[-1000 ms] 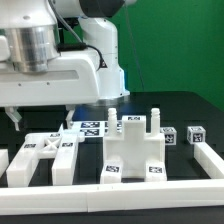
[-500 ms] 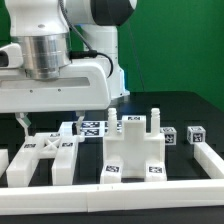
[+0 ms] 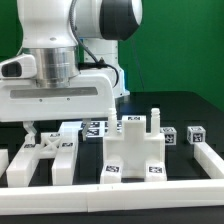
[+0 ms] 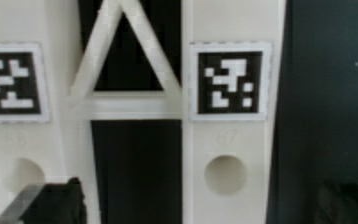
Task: Assemble chair
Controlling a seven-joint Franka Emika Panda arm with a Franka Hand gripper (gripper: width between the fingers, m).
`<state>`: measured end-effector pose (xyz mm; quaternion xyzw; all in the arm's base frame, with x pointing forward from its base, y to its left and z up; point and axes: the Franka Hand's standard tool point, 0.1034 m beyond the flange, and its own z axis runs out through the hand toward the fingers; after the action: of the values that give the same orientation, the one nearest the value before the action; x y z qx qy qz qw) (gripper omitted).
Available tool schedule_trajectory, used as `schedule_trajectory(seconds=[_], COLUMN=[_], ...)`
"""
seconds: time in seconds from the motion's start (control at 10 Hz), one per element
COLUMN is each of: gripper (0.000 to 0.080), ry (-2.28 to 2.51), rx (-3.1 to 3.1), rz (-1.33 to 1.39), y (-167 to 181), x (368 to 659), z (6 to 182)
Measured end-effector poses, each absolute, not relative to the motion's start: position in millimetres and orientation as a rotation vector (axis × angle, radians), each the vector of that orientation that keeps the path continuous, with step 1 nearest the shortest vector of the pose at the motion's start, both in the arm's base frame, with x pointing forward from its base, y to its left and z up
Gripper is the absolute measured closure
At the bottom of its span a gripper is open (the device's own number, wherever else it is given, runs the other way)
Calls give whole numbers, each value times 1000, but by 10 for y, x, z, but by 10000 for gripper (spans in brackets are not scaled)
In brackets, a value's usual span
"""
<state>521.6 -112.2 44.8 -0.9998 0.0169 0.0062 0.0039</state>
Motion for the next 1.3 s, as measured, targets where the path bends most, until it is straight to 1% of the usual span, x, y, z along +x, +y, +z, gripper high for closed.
schedule_trajectory(seconds=[0.1, 0.3, 0.6, 1.0, 1.3], gripper=[150, 150, 150, 150, 165], ry=[63, 45, 29, 17, 17], rx=[-3132, -3136, -3131, -3133, -3133], rz=[21, 31, 41, 53, 53], y=[-1157, -1077, -995, -979, -979], x=[5214, 5193, 5193, 5168, 5167], z=[450, 321, 279, 191, 191])
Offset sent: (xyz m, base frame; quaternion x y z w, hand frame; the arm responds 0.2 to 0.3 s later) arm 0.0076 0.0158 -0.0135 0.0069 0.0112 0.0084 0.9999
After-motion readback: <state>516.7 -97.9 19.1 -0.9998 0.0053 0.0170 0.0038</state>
